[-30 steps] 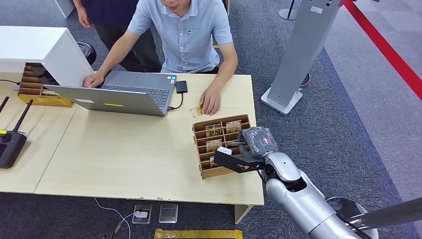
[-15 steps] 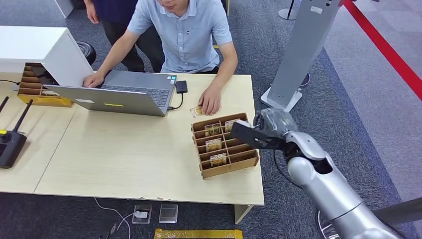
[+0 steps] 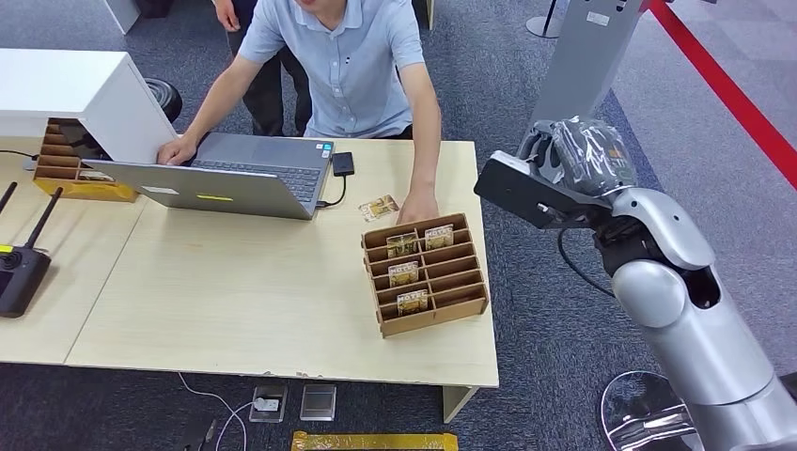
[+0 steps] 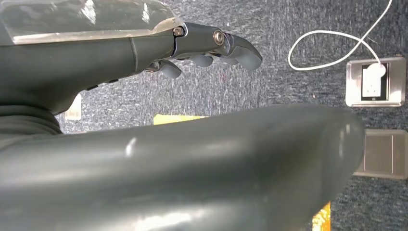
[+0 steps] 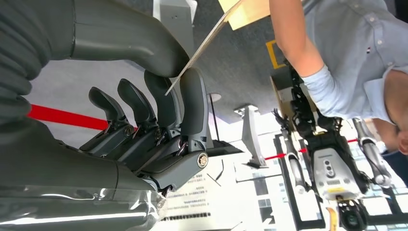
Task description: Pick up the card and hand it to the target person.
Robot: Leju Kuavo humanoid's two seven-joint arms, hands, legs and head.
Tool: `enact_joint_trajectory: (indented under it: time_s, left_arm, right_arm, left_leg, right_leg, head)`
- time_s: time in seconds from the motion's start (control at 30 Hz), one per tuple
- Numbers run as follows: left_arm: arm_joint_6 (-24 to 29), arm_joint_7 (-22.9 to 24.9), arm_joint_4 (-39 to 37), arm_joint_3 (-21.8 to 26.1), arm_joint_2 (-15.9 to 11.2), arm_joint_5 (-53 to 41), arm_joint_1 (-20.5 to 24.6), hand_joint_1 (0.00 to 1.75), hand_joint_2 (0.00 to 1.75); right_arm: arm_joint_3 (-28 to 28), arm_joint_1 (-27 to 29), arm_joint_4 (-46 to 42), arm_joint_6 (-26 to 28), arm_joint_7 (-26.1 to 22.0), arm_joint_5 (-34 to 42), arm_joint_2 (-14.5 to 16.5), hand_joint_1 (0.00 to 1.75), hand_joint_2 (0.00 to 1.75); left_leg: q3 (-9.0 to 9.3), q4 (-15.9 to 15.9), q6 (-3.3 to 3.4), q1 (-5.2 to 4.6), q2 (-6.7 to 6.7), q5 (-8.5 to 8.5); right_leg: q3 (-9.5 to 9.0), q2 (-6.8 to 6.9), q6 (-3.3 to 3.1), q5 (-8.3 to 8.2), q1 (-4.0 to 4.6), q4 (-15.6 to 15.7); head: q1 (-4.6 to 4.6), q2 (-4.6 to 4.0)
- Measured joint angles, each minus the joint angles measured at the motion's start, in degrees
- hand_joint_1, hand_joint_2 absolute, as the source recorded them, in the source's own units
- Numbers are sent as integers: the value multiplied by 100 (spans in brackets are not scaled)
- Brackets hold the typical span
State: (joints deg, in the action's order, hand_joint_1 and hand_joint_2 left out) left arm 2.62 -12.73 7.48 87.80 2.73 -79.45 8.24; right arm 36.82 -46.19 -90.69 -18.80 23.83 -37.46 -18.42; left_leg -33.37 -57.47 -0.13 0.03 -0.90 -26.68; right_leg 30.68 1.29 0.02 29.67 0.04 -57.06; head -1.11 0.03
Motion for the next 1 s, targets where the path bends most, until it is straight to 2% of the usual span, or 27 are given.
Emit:
enact_joint_trajectory:
  time_s: [0.13,0.43,0.57,1.0]
  left_arm:
    - [-51,-15,0,-1,0,-64,4,0,0]
    - [-126,-108,0,-2,10,-227,18,0,0]
    - [-124,-110,0,-2,14,-263,24,0,0]
    - [-89,-70,0,-2,16,-293,28,0,0]
  right_arm:
    - [-7,27,-36,216,-173,-167,27,155,175]
    - [-99,64,711,1810,-1248,-406,332,155,175]
    - [-104,135,1225,2276,-1526,-347,482,155,175]
    - [-85,230,2113,2450,-1580,-59,760,155,175]
  left_leg:
    - [-2,0,0,0,0,0]
    - [-6,0,0,0,2,0]
    - [-7,0,0,0,2,0]
    - [-12,0,0,0,2,0]
  right_leg:
    - [-1,0,0,0,0,0]
    - [0,2,0,0,0,0]
    - [1,2,0,0,0,-1]
    - [7,2,0,0,0,0]
  head:
    - [0,-1]
    - [-1,-1]
    - [-1,-1]
    - [2,-1]
